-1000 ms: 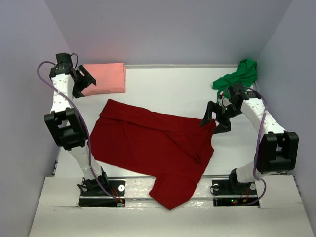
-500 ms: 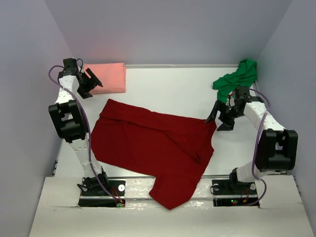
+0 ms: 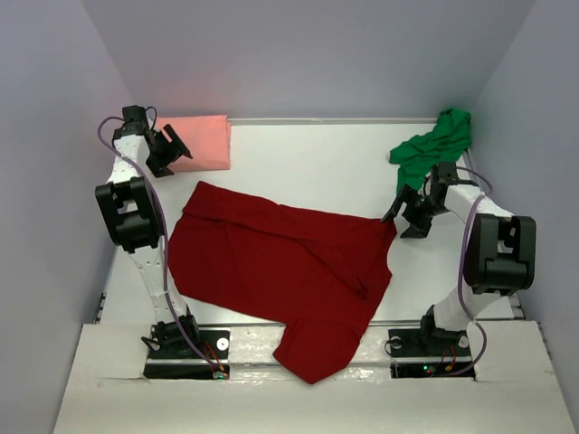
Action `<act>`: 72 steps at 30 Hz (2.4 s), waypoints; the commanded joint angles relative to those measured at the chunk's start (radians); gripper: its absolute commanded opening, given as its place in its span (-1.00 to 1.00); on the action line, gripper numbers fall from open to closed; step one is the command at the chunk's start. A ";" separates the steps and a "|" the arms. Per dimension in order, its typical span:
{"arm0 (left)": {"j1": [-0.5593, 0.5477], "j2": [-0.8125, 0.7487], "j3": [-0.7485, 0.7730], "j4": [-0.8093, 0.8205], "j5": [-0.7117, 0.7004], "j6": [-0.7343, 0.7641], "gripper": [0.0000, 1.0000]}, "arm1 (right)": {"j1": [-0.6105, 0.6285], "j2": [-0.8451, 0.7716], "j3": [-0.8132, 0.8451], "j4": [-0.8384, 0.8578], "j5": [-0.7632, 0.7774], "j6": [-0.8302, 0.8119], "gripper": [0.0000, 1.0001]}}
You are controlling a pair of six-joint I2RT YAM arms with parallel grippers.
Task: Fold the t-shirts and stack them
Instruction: Fold the tshirt
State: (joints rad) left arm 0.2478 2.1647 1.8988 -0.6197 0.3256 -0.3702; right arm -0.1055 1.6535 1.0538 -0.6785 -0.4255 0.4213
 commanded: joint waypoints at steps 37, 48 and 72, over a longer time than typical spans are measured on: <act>-0.039 0.142 0.108 -0.126 0.070 0.063 0.62 | -0.010 0.219 0.118 0.122 0.039 -0.018 -1.00; -0.074 0.161 0.080 -0.132 0.098 0.073 0.43 | -0.010 0.221 0.127 0.109 0.037 -0.026 -1.00; -0.091 0.199 0.106 -0.218 -0.051 0.057 -1.00 | -0.010 0.238 0.176 0.077 0.065 -0.024 -1.00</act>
State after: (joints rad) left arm 0.1566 2.3478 1.9751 -0.8024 0.3096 -0.3157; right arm -0.1108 1.8729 1.1744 -0.5968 -0.3946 0.4107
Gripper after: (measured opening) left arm 0.056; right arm 0.038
